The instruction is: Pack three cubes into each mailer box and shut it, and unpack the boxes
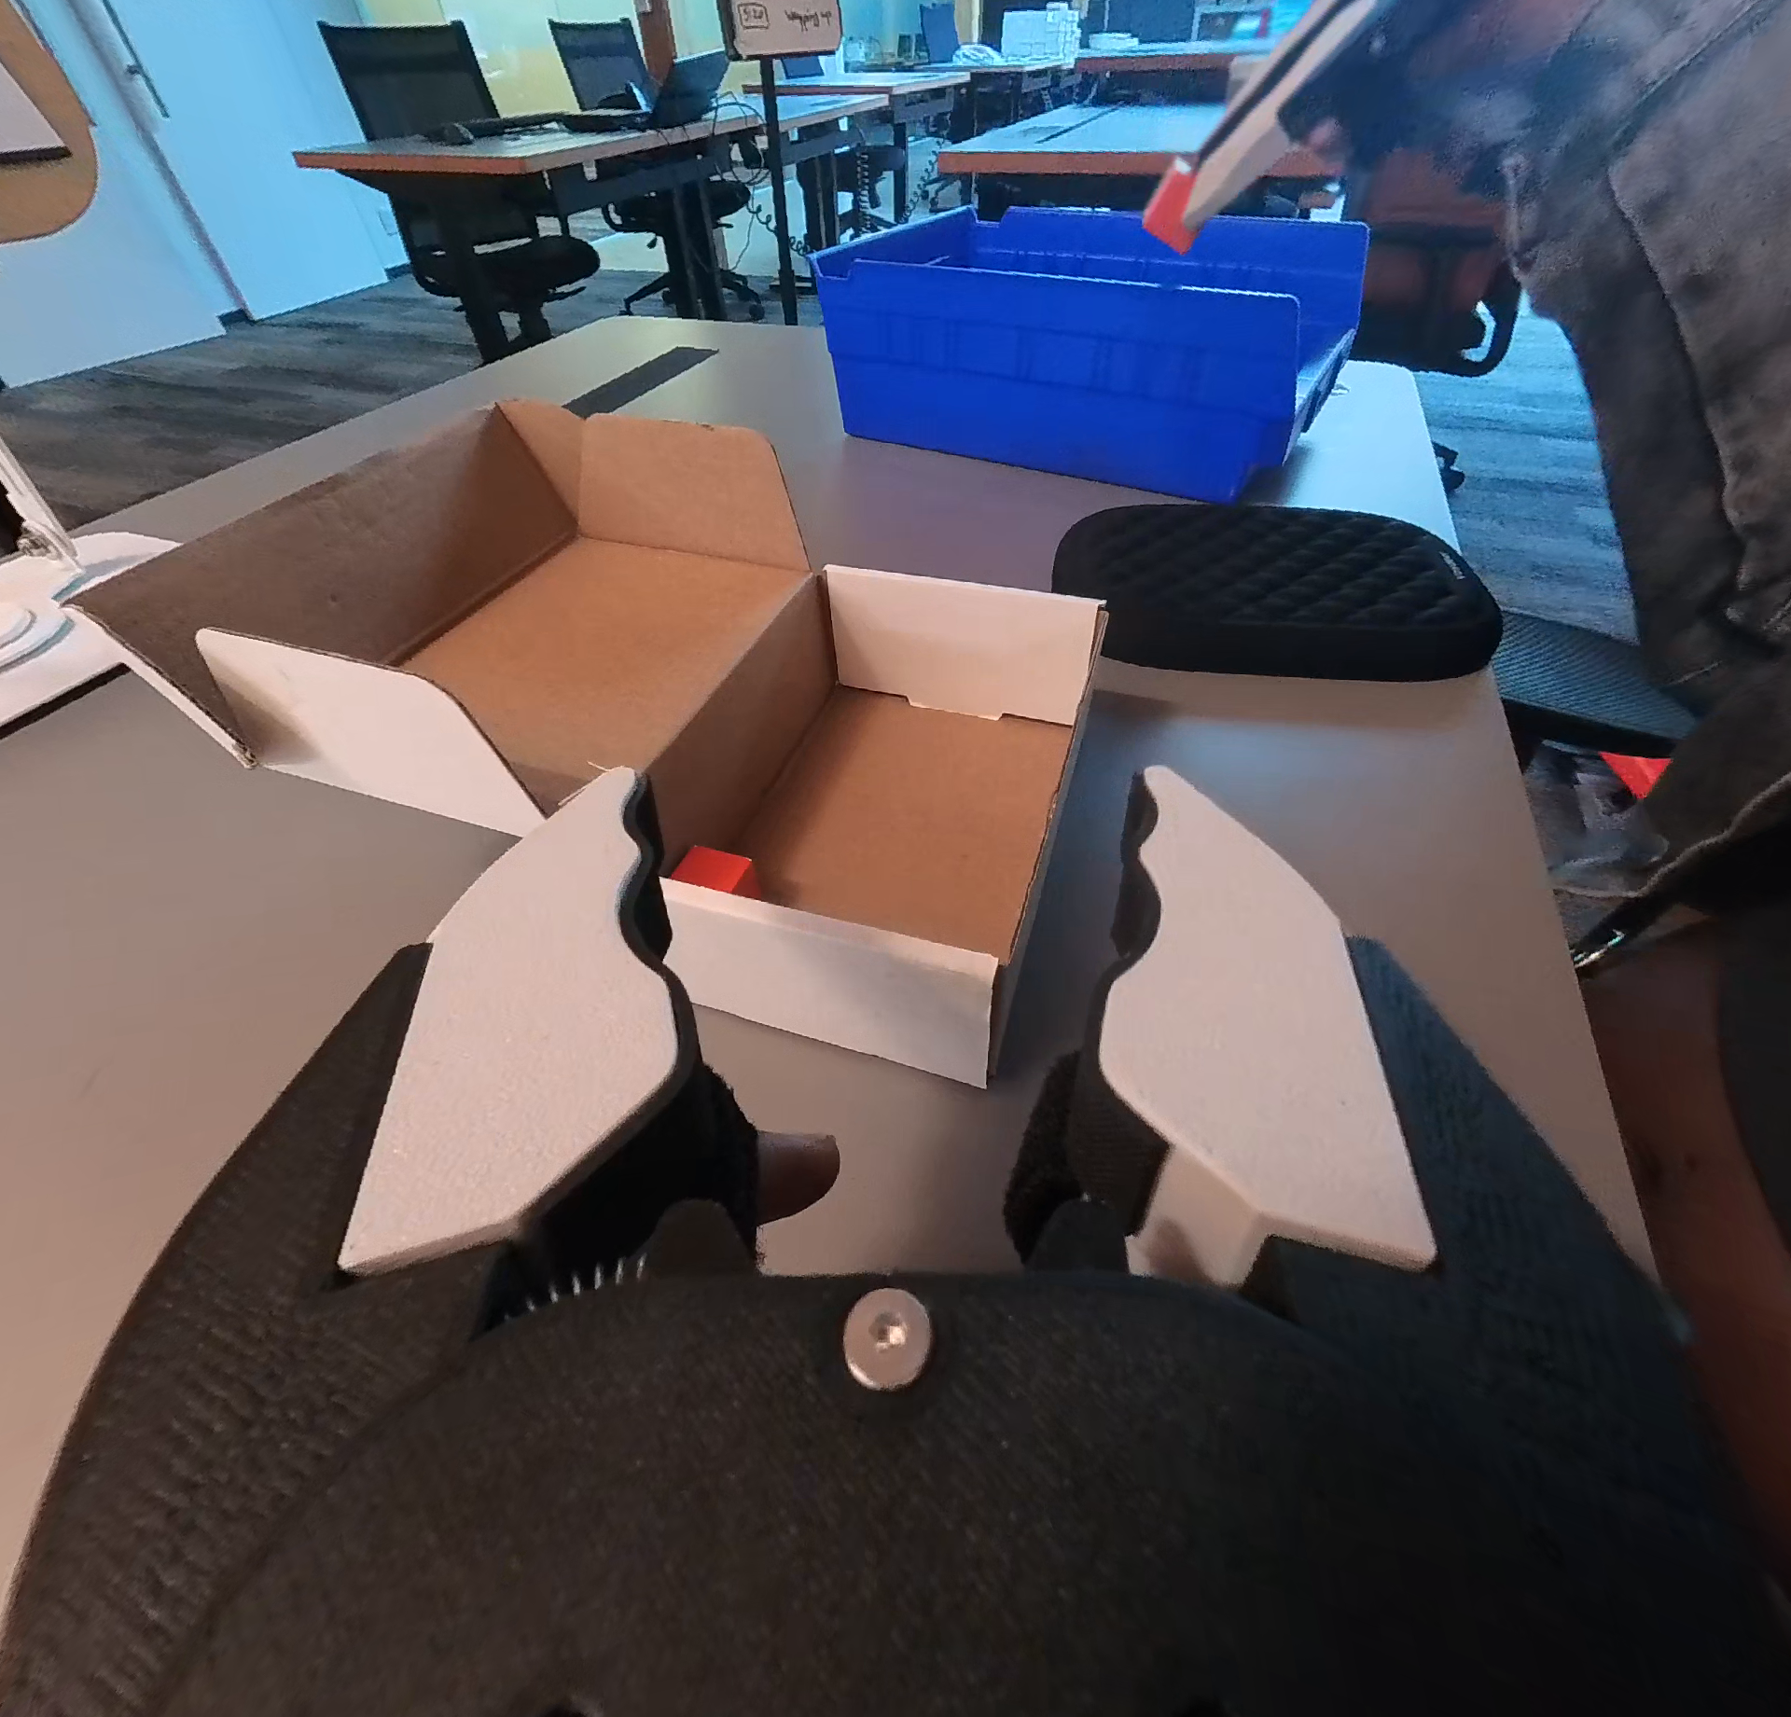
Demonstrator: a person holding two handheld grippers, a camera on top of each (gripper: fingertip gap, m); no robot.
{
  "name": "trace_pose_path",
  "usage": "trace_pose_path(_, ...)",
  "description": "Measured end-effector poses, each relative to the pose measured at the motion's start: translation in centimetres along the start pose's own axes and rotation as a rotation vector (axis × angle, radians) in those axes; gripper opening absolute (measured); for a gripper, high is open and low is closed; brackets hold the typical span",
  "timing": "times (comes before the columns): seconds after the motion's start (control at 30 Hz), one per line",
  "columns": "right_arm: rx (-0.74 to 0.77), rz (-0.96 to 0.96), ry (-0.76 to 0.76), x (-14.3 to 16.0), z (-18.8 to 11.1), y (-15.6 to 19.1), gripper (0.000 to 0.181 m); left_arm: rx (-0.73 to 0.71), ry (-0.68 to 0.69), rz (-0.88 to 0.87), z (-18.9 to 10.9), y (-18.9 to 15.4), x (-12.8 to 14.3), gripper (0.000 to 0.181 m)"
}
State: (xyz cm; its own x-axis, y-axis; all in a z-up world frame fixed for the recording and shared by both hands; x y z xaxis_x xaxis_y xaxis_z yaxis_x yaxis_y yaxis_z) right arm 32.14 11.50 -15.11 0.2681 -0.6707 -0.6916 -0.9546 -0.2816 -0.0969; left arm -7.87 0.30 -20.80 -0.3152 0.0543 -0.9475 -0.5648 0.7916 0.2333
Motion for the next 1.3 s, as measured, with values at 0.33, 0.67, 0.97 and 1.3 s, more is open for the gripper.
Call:
trace_pose_path(0.33,0.048,0.147,0.35,7.1,5.0,-2.8,0.028,-0.001,0.004,-0.01,0.1,0.1,0.1,0.09)
trace_pose_path(0.67,0.053,0.144,0.454,8.1,7.1,-3.1,0.032,0.0,0.001,-0.012,0.0,0.1,0.1,0.09)
trace_pose_path(0.97,0.172,0.207,-0.005,2.3,1.6,-3.6,0.059,-0.003,0.006,-0.018,0.1,0.2,0.1,0.09)
trace_pose_path(1.3,-0.913,-0.142,-0.708,-3.4,-5.2,14.3,0.051,-0.025,-0.001,-0.021,-0.1,0.5,-0.1,0.084)
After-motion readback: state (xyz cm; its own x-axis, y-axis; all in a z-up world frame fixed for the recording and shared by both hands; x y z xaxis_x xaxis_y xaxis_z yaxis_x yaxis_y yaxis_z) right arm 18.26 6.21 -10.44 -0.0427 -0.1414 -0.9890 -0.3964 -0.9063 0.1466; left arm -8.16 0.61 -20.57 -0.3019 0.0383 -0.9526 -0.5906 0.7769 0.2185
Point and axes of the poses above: each gripper's, where its closed fingertips meet, z out along the fingers, x out of its underside, y = z × x across the jaws, the point moved 4 cm from there along -z, back along the fingers, and after that the axes turned 12 degrees about z, right-handed, at the moved point
